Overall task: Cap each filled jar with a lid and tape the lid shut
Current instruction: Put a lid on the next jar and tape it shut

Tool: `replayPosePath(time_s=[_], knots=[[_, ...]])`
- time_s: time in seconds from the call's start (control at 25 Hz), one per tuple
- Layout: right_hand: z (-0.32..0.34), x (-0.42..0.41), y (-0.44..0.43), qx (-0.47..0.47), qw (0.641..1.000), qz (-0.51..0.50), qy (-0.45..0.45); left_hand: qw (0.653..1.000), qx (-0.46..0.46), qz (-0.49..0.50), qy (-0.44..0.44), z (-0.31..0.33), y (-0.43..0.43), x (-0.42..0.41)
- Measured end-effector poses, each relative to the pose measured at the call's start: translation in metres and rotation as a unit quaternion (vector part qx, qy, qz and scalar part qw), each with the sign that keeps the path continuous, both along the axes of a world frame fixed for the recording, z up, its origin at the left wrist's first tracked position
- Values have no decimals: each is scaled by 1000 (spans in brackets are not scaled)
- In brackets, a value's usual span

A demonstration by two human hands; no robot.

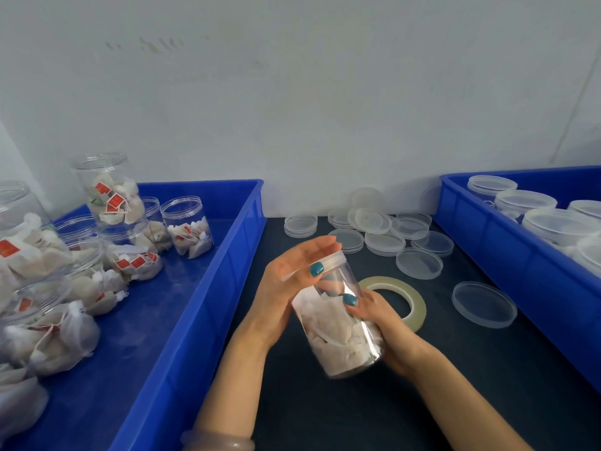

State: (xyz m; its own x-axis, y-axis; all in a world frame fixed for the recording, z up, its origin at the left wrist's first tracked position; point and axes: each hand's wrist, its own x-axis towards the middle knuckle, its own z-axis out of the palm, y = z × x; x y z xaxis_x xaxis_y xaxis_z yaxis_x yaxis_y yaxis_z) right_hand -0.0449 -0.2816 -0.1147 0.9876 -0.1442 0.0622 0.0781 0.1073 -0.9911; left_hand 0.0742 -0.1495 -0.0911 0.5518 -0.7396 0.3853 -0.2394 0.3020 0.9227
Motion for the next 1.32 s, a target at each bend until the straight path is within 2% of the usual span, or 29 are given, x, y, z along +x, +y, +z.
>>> replayPosePath(time_s=[0.16,0.24,0.36,0.44,0.48,0.52,0.72,0.76,0.88,1.0,1.08,1.32], knots=[[12,-5,-14,-200,979,-4,40,999,-34,29,29,-1,0,2],[18,-15,-37,-291,954,-57,52,997,-21,76,3,0,-3,2],[18,-36,-76,-416,895,-80,141,986,-8,151,-67,-3,-9,-1],[12,-40,-86,-500,832,-51,235,976,-7,180,-126,-7,-15,-5],[8,-38,-87,-521,814,-50,251,966,-2,202,-162,-9,-18,-8],[5,-36,-87,-526,812,-61,246,956,2,222,-193,-11,-21,-10],[2,-33,-89,-516,831,-99,183,926,37,270,-260,-16,-27,-15],[4,-34,-88,-484,852,-118,162,911,50,290,-288,-17,-27,-15],[16,-36,-77,-308,935,-164,60,852,67,344,-389,-19,-31,-16],[25,-40,-69,-224,962,-148,-41,821,55,356,-442,-19,-33,-20],[31,-43,-66,-222,963,-131,-83,825,46,354,-439,-17,-33,-24],[36,-40,-52,-280,946,-112,-117,888,-50,327,-319,-10,-33,-34]])
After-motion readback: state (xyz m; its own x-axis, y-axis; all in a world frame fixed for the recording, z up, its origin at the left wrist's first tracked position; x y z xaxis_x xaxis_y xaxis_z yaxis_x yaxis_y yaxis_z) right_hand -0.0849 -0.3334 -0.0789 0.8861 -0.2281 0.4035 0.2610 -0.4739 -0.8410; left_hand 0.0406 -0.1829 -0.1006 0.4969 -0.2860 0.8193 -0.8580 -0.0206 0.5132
